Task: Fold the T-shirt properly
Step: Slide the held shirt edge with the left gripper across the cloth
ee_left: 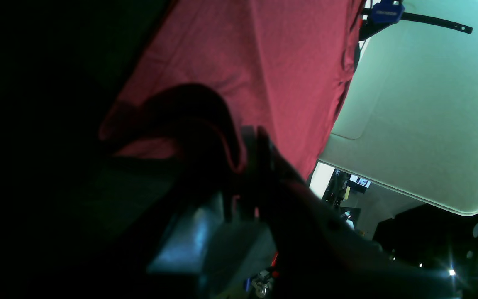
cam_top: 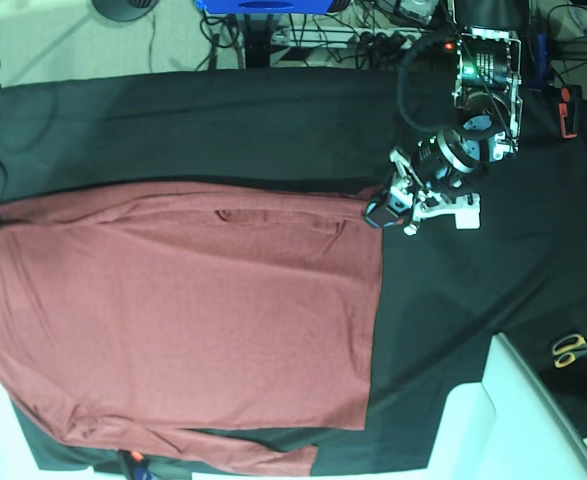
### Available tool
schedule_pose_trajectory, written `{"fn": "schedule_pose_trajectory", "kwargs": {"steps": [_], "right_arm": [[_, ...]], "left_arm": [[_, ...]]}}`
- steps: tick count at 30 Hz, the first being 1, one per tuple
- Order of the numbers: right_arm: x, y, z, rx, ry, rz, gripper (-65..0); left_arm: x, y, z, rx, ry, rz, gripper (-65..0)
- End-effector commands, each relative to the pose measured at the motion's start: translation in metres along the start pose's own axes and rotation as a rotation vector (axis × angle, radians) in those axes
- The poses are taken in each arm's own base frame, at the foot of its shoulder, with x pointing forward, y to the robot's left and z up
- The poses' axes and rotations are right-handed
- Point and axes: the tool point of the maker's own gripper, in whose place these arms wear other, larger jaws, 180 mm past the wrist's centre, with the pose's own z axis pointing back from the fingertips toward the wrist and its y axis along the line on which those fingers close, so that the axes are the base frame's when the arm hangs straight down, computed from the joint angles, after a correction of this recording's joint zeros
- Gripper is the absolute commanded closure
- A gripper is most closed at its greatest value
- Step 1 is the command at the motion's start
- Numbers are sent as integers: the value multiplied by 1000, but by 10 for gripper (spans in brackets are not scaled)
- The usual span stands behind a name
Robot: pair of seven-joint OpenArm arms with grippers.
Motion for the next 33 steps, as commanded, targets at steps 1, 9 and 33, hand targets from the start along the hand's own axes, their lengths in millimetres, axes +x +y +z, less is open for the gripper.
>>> {"fn": "schedule_pose_trajectory", "kwargs": {"steps": [1, 9, 33], "right_arm": [[28, 2, 11, 8, -67, 1, -3], [29, 5, 11, 13, -68, 2, -3], [28, 10, -5, 5, -127, 20, -5]], "left_arm": [[8, -15, 1, -46, -18, -12, 0], [29, -8, 12, -40, -81, 14, 0], [28, -16, 7, -49, -71, -3, 0]]}}
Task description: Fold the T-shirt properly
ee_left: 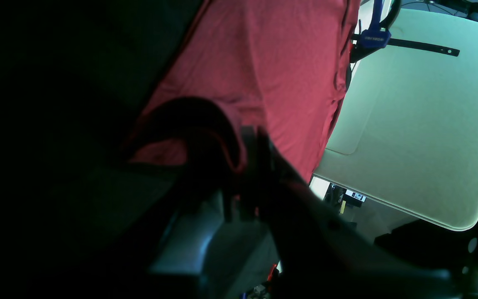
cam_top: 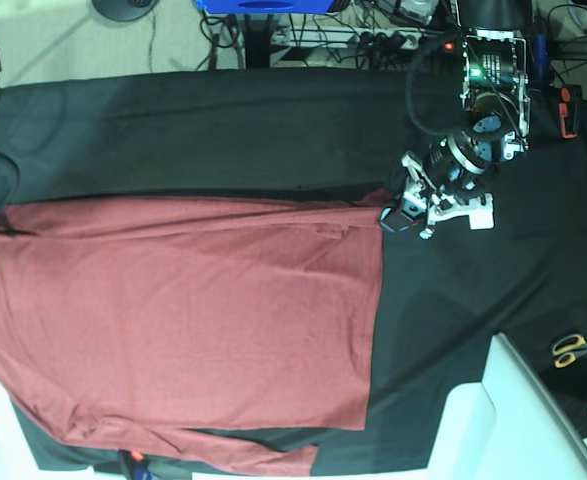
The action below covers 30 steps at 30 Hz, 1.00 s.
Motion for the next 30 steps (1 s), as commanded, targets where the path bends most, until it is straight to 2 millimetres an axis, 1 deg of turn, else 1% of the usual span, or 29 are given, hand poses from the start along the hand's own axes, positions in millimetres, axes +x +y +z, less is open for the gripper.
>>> {"fn": "schedule_pose_trajectory", "kwargs": {"steps": [1, 3, 4, 7, 10, 11, 13, 14, 18, 20, 21, 22, 23, 25, 26, 27, 28, 30], "right_arm": [[31, 1, 10, 7, -77, -6, -5], [32, 2, 10, 8, -79, -6, -6], [32, 2, 10, 8, -79, -6, -6], [32, 2, 10, 8, -79, -6, -8], [33, 2, 10, 8, -81, -6, -9], [33, 2, 10, 8, -81, -6, -14], [34, 2, 11, 9, -86, -8, -60], [36, 2, 11, 11, -94, -10, -105], [48, 2, 13, 12, -160, -11, -294], [52, 2, 14, 14, -186, -12, -372], [54, 2, 14, 16, -195, -10, -402], [57, 3, 15, 18, -211, -9, -425], [65, 4, 19, 21, -245, -3, -435], [82, 5, 29, 24, -322, 13, -437], [85, 6, 35, 28, -358, 23, -438], [95, 6, 46, 46, -417, 5, -440], [104, 1, 62, 64, -479, -26, -440], [114, -8, 92, 114, -580, -73, -440]], "left_arm": [[9, -16, -1, -45, -15, -20, 0], [3, -15, -6, -26, 4, -49, 0], [3, -19, -10, -27, 11, -73, 0], [-5, -22, -18, -20, 37, -100, 0], [-4, -22, -21, -19, 36, -94, 0], [-3, -24, -22, -23, 33, -95, -31], [1, -26, -21, -25, 27, -99, -132], [2, -26, -21, -25, 26, -101, -197], [5, -29, -21, -30, 17, -107, -413], [5, -29, -21, -31, 17, -108, -515], [6, -30, -21, -32, 15, -109, -555], [8, -33, -22, -37, 11, -113, -586], [13, -35, -21, -41, -3, -110, -612], [26, -36, -15, -51, -41, -96, -634], [36, -39, -10, -61, -70, -92, -634], [45, -44, -3, -75, -100, -97, -634], [52, -47, 4, -84, -124, -103, -634], [58, -53, 18, -97, -156, -128, -634]]}}
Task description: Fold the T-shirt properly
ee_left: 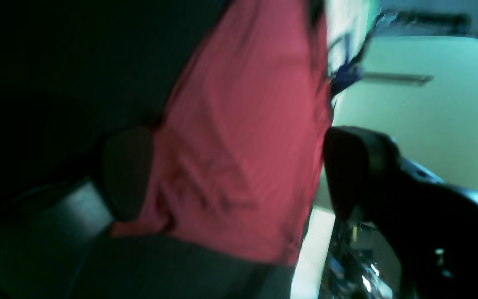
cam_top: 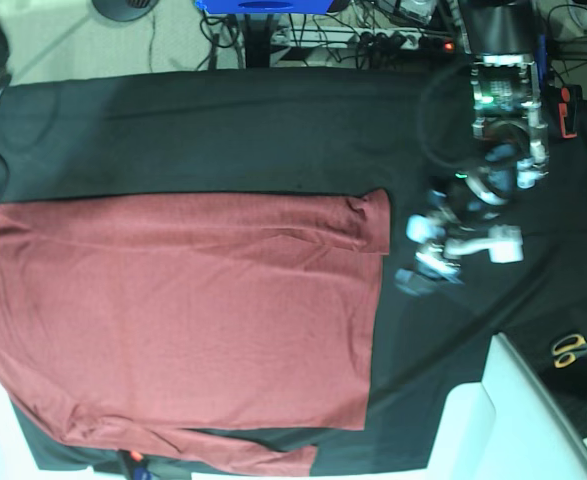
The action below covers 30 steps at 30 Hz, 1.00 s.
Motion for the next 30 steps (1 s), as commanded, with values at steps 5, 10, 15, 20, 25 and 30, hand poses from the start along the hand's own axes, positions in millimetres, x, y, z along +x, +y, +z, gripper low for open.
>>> {"fn": "schedule_pose_trajectory", "kwargs": {"steps": [5, 10, 15, 20, 25, 30], "right_arm": [[8, -56, 49, 7, -74, -309, -434], [-62, -89, 54, 47, 57, -595, -434], [-90, -73, 42, 128, 130, -578, -434], [-104, -73, 24, 114, 170, -635, -434], [-106, -83, 13, 68, 168, -646, -435], [-109, -67, -3, 71, 170, -613, -438]], "left_arm": [[-9, -7, 29, 20, 36, -202, -632], [-35, 20, 52, 141, 77, -474, -632], [-68, 41, 62, 103, 144, -514, -632], [-80, 64, 71, 84, 176, -498, -632], [-71, 79, 86, 112, 160, -498, -632], [-57, 87, 96, 146, 122, -489, -632]]}}
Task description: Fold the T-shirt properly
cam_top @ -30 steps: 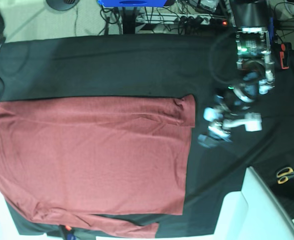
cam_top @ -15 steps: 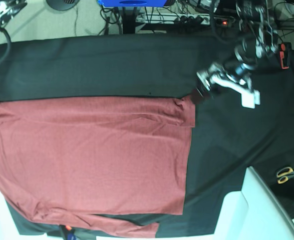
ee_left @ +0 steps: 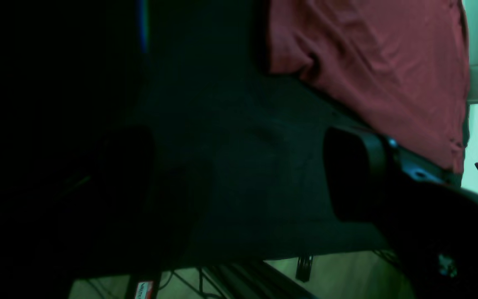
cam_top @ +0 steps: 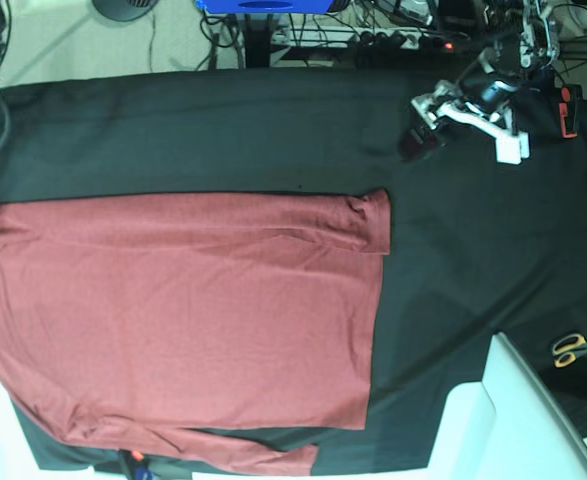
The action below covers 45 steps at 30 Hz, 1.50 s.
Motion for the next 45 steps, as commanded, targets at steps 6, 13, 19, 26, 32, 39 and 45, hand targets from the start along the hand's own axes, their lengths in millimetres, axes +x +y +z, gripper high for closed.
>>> {"fn": "schedule_pose_trajectory", "kwargs": {"steps": [6, 13, 19, 26, 32, 39, 45], "right_arm": [[-9, 24, -15, 29, 36, -10, -434], [-5, 26, -19, 21, -1, 9, -431], [-8, 26, -19, 20, 8, 19, -195], [-9, 26, -19, 18, 10, 15, -6], [-9, 25, -19, 17, 10, 16, -2], [-9, 24, -19, 15, 13, 17, -2], [-9, 24, -19, 15, 13, 17, -2]], "left_arm": [[5, -1, 6, -9, -25, -6, -632], [4, 1, 6, -7, -22, -3, -632], [11, -11, -3, -37, -41, 1, -632], [9, -25, -27, -82, -34, 43, -634], [-8, -24, -64, -94, 3, 177, -634], [-3, -41, -90, -135, 1, 231, -634], [5, -47, -108, -154, 6, 258, -632]]}}
